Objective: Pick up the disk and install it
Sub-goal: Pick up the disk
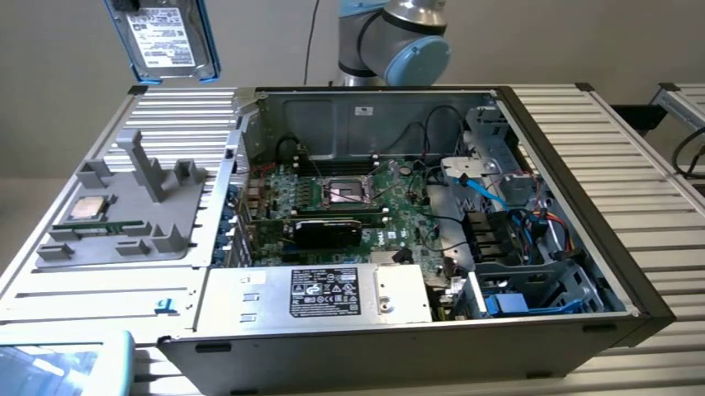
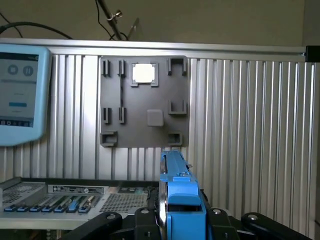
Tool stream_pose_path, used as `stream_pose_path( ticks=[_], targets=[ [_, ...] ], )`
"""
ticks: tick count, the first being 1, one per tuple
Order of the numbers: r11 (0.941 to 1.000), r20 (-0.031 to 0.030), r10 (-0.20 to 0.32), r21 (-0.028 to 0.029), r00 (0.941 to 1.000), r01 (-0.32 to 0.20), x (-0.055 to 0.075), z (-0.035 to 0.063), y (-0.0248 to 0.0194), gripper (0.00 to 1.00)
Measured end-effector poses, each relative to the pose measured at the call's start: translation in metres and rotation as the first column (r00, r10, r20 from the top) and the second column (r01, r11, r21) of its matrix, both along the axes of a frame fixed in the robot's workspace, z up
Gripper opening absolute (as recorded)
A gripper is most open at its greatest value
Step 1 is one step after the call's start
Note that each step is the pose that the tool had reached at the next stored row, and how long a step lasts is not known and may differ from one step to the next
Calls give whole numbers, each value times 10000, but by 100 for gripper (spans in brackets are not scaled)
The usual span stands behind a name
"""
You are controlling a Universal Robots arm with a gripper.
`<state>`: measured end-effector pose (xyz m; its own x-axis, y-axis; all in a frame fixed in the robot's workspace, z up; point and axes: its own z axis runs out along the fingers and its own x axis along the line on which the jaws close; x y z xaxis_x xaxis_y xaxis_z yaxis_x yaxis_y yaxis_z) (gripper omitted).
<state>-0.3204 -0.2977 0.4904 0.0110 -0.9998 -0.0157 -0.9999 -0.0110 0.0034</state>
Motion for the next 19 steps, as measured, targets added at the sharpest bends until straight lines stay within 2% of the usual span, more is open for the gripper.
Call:
stream_pose_path(
  ticks=[6,13,16,19],
  targets=[
    [10000,0,2,-1,10000,-2,17,1,-1,37],
    [10000,-1,0,-1,10000,0,259,0,-36,37],
    [10000,0,-1,0,10000,1,359,0,-68,37],
    [10000,-1,1,0,10000,-1,432,0,-124,37]
  ],
)
